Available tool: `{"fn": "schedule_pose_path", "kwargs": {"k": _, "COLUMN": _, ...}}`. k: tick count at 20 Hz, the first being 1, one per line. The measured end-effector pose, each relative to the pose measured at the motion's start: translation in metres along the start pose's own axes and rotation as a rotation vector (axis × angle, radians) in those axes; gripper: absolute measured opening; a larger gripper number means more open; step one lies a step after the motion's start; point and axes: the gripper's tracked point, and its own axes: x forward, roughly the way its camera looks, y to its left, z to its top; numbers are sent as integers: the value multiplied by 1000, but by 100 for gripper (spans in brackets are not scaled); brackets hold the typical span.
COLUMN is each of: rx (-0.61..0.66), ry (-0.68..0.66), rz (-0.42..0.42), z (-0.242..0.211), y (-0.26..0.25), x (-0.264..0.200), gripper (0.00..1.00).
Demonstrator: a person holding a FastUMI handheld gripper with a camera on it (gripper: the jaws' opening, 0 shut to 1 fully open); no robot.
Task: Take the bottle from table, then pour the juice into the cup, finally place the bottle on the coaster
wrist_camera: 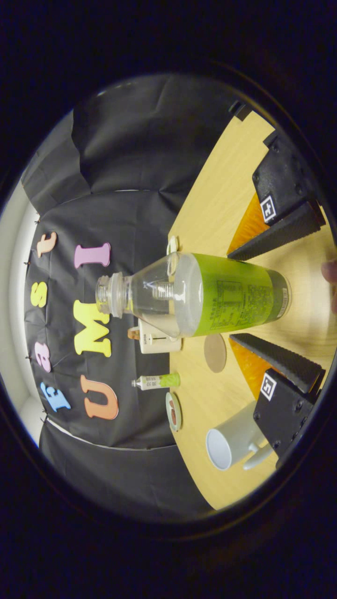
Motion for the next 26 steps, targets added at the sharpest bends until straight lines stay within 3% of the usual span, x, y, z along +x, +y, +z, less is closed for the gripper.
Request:
{"fn": "schedule_pose_path", "kwargs": {"k": 5, "rx": 5, "ry": 9, "rz": -13, "z": 6, "y": 1, "x": 3, "gripper": 98}}
{"fn": "schedule_pose_path", "kwargs": {"k": 8, "rx": -7, "ry": 7, "rz": -7, "z": 7, "y": 3, "x": 2, "gripper": 82}}
{"fn": "schedule_pose_path", "kwargs": {"k": 17, "rx": -82, "ry": 4, "rz": 66, "z": 18, "y": 23, "x": -26, "gripper": 75}}
{"fn": "schedule_pose_path", "kwargs": {"k": 26, "rx": -279, "ry": -3, "rz": 62, "z": 35, "y": 31, "x": -36, "gripper": 73}}
